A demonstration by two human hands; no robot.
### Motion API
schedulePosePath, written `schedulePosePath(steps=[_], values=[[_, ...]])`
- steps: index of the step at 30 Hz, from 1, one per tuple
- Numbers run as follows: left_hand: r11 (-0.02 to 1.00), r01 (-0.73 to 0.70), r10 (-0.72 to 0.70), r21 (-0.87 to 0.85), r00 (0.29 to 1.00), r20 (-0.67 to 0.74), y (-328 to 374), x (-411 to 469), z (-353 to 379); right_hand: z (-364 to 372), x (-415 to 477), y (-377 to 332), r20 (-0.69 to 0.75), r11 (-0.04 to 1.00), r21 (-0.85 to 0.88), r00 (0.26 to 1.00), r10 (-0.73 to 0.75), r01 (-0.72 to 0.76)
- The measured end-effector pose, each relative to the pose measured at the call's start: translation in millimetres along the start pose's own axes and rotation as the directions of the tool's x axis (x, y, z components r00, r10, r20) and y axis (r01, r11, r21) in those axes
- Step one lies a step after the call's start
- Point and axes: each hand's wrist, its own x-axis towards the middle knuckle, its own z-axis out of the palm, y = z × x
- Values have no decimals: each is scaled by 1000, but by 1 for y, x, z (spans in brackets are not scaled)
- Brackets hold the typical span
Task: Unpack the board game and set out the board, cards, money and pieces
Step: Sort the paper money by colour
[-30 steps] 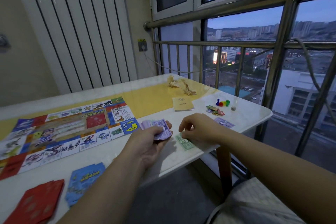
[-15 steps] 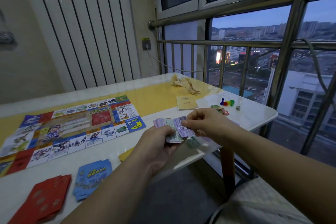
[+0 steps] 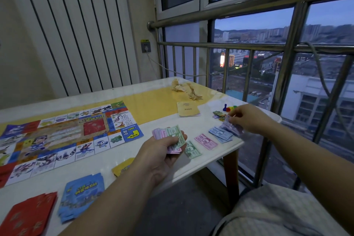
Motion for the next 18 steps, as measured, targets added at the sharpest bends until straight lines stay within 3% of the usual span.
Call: schedulePosePath(steps=[7, 10, 13, 15, 18], values=[[1000, 27, -27, -1, 1000, -8, -7, 4, 4, 18, 7, 18, -111, 982, -180, 993, 40, -60], [999, 36, -36, -7, 999, -1, -8, 4, 5, 16, 1, 8, -248, 976, -216, 966, -67, 12], [999, 53, -53, -5, 999, -4, -10, 3, 8, 17, -11, -11, -95, 963, -248, 986, -135, 108], [998, 61, -61, -10, 998, 1, -10, 2, 11, 19, -16, -19, 50, 950, -289, 993, -106, 116], [998, 62, -62, -7, 998, 3, -11, 1, 12, 21, -16, -24, 153, 953, -285, 987, -56, 99]])
